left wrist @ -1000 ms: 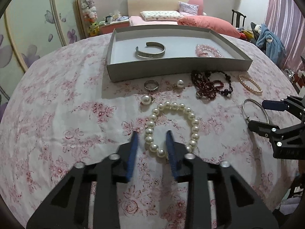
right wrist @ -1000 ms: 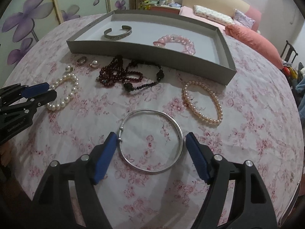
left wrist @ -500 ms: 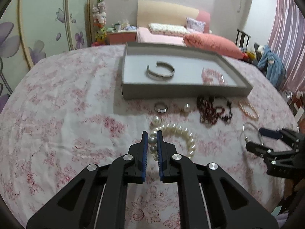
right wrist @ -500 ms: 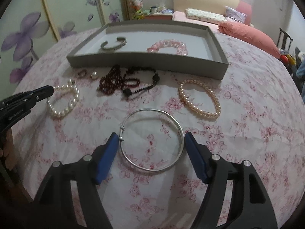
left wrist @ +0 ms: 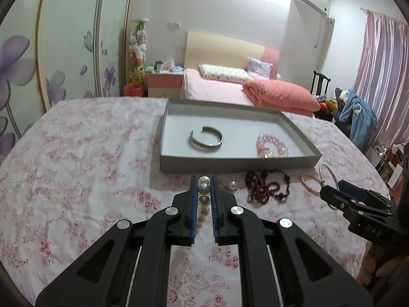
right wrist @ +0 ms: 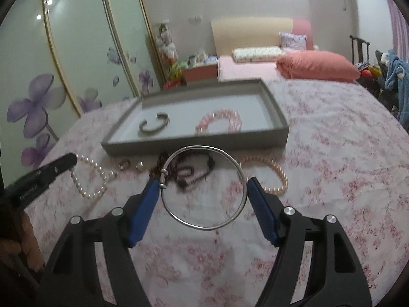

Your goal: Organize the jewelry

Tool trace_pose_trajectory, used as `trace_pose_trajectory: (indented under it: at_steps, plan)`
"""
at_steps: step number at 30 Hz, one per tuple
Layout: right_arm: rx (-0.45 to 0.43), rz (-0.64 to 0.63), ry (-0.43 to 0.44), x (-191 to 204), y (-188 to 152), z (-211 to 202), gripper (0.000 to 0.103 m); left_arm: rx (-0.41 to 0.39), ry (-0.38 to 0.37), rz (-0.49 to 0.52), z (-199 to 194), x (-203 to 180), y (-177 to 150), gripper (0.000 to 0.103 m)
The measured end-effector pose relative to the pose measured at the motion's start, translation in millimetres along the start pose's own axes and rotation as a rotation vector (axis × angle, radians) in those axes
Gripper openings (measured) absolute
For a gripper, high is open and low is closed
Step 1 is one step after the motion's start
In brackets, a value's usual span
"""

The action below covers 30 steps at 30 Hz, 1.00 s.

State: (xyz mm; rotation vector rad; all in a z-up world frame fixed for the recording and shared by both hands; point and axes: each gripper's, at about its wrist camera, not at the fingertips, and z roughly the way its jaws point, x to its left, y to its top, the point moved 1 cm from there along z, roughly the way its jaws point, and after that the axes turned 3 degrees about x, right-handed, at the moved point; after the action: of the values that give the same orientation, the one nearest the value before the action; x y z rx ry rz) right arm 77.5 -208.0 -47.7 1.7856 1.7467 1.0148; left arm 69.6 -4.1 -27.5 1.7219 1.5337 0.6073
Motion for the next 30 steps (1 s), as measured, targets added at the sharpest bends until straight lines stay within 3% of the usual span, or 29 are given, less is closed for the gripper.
trace_pose_trajectory:
  at_steps: [14, 24, 30]
  plan:
    - [-0.276, -0.036, -0.075, 12.9, 26.6, -35.9, 0.069, -0.188, 0.058, 0.057, -20.1, -19.9, 21.1, 0.010]
    - [-0.372, -0.044, -0.114, 13.1, 49.9, -41.8, 0.069, -0.283, 0.087, 0.077, -21.0, -25.3, 42.0, 0.010]
    - [-0.409, -0.053, -0.131, 13.4, 59.2, -38.5, 0.069, -0.300, 0.095, 0.081, -16.6, -26.9, 48.8, 0.010]
